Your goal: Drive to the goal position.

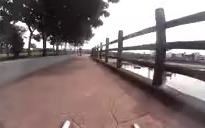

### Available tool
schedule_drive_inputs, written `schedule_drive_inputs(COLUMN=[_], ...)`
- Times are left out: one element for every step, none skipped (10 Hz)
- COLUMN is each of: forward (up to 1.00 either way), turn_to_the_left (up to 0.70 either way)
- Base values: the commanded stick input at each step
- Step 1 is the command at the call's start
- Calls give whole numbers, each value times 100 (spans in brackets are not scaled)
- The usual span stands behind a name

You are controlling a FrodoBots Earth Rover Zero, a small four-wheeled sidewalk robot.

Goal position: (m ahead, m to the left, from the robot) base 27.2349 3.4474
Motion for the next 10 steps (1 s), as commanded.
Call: schedule_drive_inputs(forward=[100, 100, 100, 100, 100, 100, 100, 100, 100, 100], turn_to_the_left=[2, 3, 4, 7, 23, 38, 40, 14, 1, 0])
